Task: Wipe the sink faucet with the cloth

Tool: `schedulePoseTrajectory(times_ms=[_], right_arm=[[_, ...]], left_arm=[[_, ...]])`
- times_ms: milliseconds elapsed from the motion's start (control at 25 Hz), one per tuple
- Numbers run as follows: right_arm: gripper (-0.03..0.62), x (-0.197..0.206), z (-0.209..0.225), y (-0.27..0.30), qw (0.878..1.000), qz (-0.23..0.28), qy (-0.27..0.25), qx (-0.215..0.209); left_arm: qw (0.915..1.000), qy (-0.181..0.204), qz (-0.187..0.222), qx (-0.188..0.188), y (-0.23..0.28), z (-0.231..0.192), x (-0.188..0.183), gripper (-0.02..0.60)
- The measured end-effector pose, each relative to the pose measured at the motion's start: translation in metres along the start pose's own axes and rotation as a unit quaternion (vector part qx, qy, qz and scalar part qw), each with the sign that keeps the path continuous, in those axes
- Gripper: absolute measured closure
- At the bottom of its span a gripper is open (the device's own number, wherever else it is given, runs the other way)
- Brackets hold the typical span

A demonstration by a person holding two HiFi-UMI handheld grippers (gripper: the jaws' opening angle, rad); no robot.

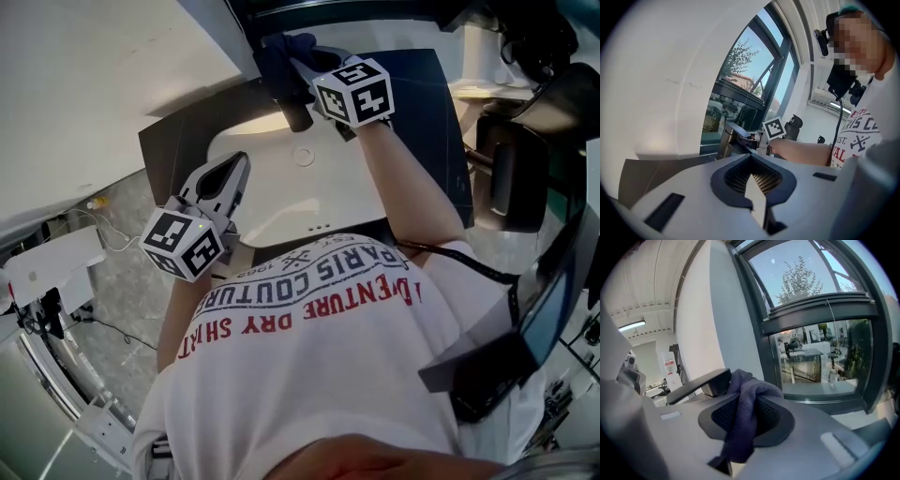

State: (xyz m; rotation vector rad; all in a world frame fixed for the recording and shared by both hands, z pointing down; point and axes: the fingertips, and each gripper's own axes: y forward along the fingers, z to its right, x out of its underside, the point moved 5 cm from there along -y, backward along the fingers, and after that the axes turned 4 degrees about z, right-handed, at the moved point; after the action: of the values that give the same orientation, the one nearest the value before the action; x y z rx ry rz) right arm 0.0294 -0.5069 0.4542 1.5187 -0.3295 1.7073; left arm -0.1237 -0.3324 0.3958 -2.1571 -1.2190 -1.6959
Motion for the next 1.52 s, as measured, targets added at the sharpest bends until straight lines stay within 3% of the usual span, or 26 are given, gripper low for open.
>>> schedulePoseTrajectory(times_ms=[160, 480, 680, 920, 1160, 1520], right_arm=[[0.523, 0.016, 0.007, 0.012, 1.0, -0.022, 0.005, 0.003], [0.528, 0.067, 0.014, 0.03, 0.992, -0.111, -0.048, 0.026], [0.528, 0.074, 0.016, 0.033, 0.99, -0.133, -0.038, 0.021], [0.526, 0.057, 0.02, 0.013, 0.995, -0.098, -0.004, 0.009], [0.526, 0.026, 0.006, -0.011, 0.998, -0.059, -0.019, -0.005], [0.526, 0.032, -0.018, -0.023, 0.998, -0.049, -0.037, -0.031]], left_arm=[[1.0, -0.002, -0.001, -0.002, -0.001, -0.003, 0.003, 0.58], [0.9999, -0.006, -0.006, -0.007, -0.003, -0.008, 0.01, 0.58], [0.9999, -0.006, -0.007, -0.008, -0.004, -0.008, 0.01, 0.58], [1.0, 0.0, -0.003, -0.002, -0.004, -0.005, 0.006, 0.58], [1.0, 0.001, 0.003, 0.004, 0.0, 0.0, 0.002, 0.581], [0.9999, 0.004, 0.006, 0.008, 0.002, 0.012, 0.004, 0.581]])
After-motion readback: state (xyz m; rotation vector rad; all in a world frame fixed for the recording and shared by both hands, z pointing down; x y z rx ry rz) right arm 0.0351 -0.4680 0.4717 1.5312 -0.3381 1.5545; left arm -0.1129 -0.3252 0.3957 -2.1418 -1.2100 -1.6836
